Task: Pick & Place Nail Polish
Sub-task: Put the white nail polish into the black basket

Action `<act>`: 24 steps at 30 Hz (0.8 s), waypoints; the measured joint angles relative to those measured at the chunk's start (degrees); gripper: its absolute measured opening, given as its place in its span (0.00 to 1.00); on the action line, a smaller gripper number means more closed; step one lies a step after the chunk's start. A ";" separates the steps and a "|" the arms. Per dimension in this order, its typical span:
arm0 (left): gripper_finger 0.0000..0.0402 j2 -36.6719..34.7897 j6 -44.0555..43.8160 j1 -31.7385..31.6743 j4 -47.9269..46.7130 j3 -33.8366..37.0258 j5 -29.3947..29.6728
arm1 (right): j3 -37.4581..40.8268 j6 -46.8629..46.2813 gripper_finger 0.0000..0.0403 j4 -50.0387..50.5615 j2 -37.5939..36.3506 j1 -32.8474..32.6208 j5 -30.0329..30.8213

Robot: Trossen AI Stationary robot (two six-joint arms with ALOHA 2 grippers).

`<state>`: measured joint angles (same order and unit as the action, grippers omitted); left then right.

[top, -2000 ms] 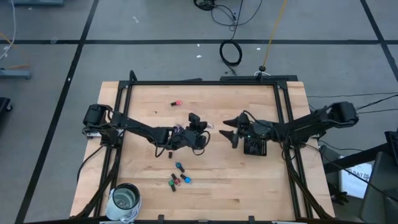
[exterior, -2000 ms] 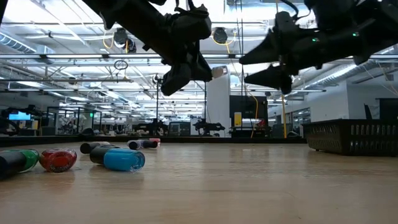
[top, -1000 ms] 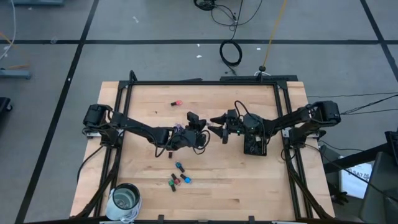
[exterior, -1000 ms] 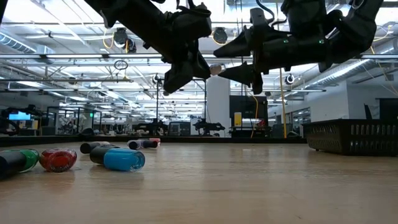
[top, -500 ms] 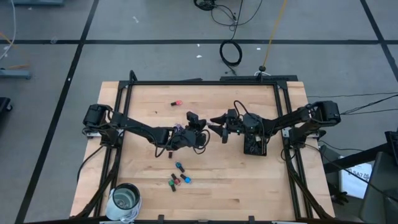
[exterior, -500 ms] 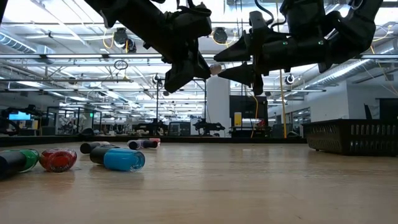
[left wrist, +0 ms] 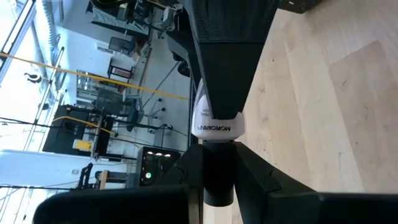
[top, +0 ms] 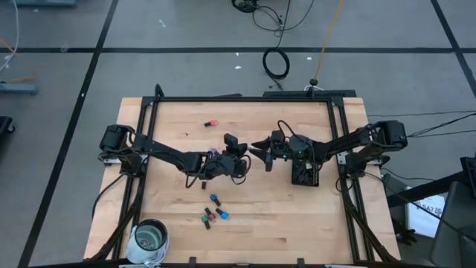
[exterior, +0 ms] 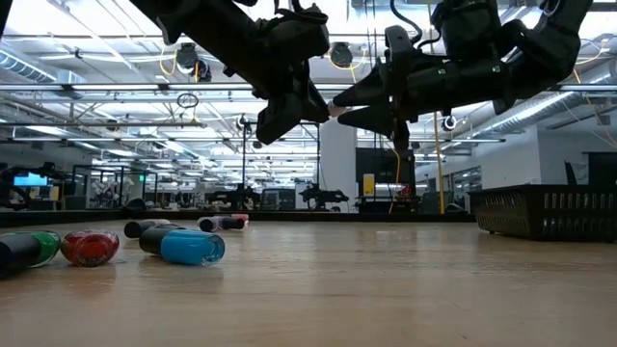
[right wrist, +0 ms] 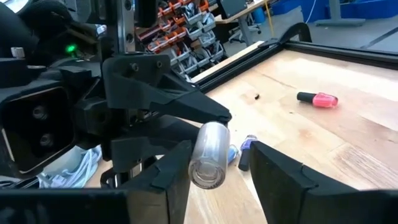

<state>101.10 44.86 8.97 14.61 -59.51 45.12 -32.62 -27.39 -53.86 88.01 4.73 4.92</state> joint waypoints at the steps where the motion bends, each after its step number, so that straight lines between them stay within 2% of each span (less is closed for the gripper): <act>1: 0.12 0.00 0.00 -0.04 0.02 0.00 -0.05 | 0.00 0.20 0.35 -0.06 0.00 0.02 -0.42; 14: 0.12 0.00 -0.55 -0.04 0.48 0.00 -2.64 | 0.11 3.60 0.17 -0.70 0.02 0.13 -3.29; 19: 0.12 0.00 -1.12 -0.04 0.40 0.00 -2.86 | 0.11 5.38 0.17 -0.51 0.02 0.13 -3.51; 24: 0.12 0.00 -5.52 -0.01 2.21 0.07 -1.99 | 0.11 6.50 0.17 -0.11 -0.49 0.13 -3.55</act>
<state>101.10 39.34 8.96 16.82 -59.44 43.13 -32.51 -20.88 -53.97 87.52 4.86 1.37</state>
